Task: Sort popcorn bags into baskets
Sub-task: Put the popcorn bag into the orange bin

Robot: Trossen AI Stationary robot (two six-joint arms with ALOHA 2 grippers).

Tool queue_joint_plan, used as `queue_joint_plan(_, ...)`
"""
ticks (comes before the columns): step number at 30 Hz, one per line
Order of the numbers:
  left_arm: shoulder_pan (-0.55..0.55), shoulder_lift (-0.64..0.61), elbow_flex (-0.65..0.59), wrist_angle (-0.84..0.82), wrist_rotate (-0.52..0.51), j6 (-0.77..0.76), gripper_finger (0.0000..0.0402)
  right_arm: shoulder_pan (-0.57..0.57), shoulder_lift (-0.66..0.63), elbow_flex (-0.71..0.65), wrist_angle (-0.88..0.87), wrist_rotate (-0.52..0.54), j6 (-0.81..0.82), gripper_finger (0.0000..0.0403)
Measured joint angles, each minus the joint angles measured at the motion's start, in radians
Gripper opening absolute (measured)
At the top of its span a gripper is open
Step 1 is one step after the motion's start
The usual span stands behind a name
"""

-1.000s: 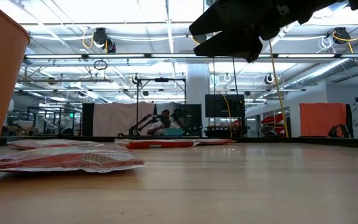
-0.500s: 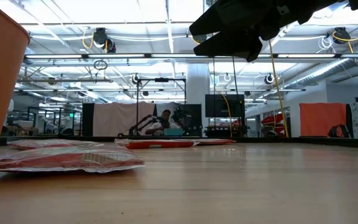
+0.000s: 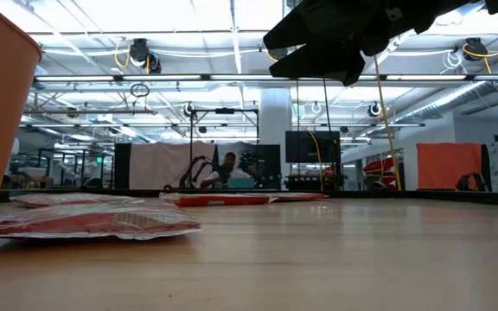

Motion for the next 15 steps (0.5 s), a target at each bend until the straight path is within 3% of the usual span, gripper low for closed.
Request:
queue_joint_plan(7,0.017,0.0,-0.137,0.306,0.056,0.132,0.0019,0.006,0.0,0.0,0.0,0.0,0.004,0.0249)
queue_joint_plan(15,0.012,-0.001,-0.147,0.421,0.053,0.213,0.0005,0.006,0.0,0.0,0.0,0.001,0.001,0.0249)
